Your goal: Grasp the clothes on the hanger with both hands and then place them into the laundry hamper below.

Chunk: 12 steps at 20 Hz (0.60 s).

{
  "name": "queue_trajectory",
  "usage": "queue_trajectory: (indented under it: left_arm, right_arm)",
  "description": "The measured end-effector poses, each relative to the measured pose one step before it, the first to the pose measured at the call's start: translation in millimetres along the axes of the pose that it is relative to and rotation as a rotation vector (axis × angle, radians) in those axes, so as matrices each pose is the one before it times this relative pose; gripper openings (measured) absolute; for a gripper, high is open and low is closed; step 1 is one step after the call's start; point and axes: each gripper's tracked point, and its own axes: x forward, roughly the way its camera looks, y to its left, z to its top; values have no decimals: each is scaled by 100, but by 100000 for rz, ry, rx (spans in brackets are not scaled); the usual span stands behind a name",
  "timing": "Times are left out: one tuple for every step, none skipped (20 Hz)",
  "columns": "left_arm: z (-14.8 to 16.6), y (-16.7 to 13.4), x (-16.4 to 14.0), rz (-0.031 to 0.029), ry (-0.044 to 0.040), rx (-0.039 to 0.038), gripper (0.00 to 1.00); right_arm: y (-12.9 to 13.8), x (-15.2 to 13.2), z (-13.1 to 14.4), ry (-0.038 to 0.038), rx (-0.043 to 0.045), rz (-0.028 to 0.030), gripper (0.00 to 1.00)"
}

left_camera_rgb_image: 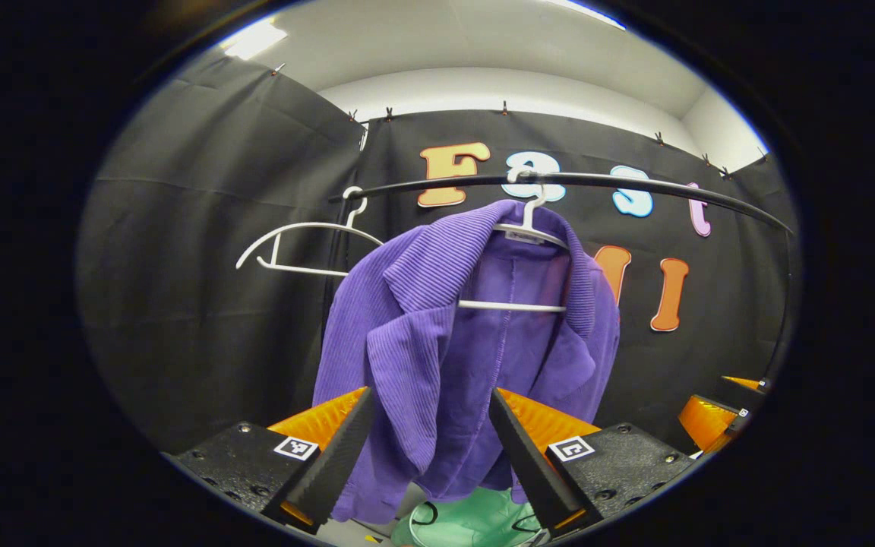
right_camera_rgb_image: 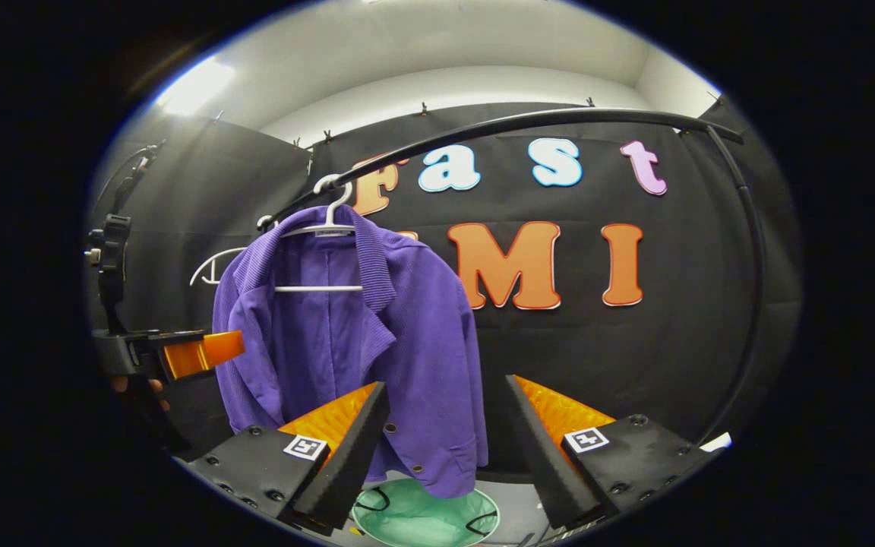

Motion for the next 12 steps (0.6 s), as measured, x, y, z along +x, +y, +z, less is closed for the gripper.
queue_trajectory:
  left_arm:
    - [195,518,684,1294,-699,444,92]
    - [202,268,632,901,-738,195,92]
    - [197,235,717,682,-788,115,95]
    - [20,257,816,576,-136,144,99]
    - [-160,6,274,609,330,244,92]
    - [-70,170,403,821,81,297,92]
    - [15,203,868,1158,192,393,92]
    - [-35,204,743,926,-72,496,92]
    - [-245,101,788,91,384,565,92]
    - [-212,16,640,-367,197,483,92]
    - [-109,-24,544,-8,364,402,92]
    - [-25,19,418,88,7,581,92]
  right_arm:
    - [709,848,249,-309,-11,1802,90]
    - [711,910,155,-386,-97,1478,90]
    - [534,681,46,-360,-123,1282,90]
    - [428,815,2,215,126,857,90]
    - [413,692,-142,620,363,903,90]
    - [495,840,-156,846,602,833,90]
    - [352,772,-1,263,684,954,90]
    - [308,759,55,-77,218,671,90]
    - [214,731,77,-201,-366,514,90]
    - [202,662,17,-101,-399,429,90]
    - [310,842,6,270,-89,573,98]
    - [289,826,-40,113,39,511,98]
